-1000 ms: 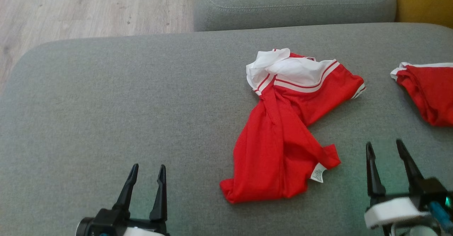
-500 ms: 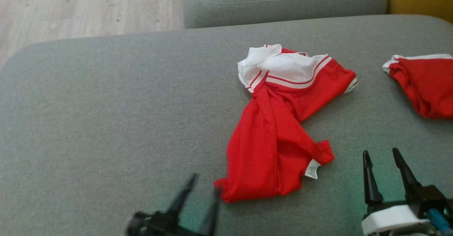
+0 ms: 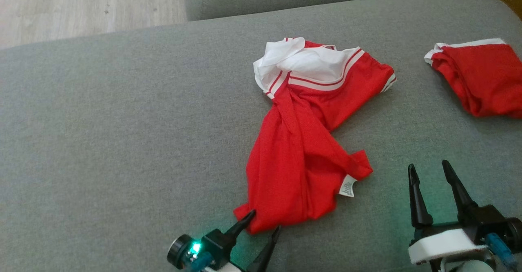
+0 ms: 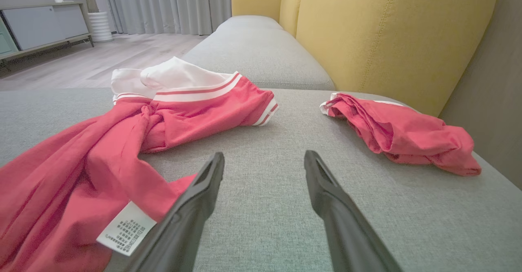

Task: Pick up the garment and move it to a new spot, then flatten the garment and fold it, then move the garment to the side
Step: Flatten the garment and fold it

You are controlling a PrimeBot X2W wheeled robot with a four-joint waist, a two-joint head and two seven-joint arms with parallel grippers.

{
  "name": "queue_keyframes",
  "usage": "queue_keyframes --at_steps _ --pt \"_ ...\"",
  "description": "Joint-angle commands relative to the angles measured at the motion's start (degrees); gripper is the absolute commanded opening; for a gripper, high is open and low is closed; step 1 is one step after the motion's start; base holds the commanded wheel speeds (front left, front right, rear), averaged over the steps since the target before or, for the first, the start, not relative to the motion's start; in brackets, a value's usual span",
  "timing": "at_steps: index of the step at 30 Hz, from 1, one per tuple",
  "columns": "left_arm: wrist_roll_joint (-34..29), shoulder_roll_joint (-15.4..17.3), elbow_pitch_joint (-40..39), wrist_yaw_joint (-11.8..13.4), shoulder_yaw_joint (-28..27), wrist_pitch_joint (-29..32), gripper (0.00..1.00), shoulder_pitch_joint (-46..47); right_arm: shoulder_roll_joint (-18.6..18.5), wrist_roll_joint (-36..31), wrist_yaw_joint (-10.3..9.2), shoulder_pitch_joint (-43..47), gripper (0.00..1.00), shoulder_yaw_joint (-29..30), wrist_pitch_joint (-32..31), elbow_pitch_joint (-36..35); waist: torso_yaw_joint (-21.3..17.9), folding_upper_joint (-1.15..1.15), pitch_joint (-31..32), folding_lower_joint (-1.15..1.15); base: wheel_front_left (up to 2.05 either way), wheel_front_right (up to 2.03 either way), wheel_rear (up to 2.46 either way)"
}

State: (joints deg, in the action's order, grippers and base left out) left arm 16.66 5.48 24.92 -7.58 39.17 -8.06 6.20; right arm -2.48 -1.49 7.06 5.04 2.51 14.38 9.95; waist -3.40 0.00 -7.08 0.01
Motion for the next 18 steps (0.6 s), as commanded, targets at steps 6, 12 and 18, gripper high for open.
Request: queue_keyframes --at_steps 6,12,18 --pt "0.78 0.11 1.75 0.20 -0.44 -0.61 0.00 3.83 -0.40 0.68 0.43 -2.53 1.00 -1.19 0.62 -1.93 -0.36 0.00 -0.51 -0.01 0.00 0.00 0.00" --pt "6.58 -1.02 0.41 0.12 0.74 0.09 0.00 4.67 -0.40 1.18 0.43 -2.46 1.00 -1.46 0.62 -1.57 0.01 0.00 -0.13 -0.01 0.00 0.00 0.00" --pt "23.89 1.43 -16.99 0.10 -2.99 5.42 0.00 2.92 -0.40 1.83 0.43 -2.02 1.00 -1.41 0.62 -1.38 0.45 0.00 0.29 -0.01 0.00 0.00 0.00"
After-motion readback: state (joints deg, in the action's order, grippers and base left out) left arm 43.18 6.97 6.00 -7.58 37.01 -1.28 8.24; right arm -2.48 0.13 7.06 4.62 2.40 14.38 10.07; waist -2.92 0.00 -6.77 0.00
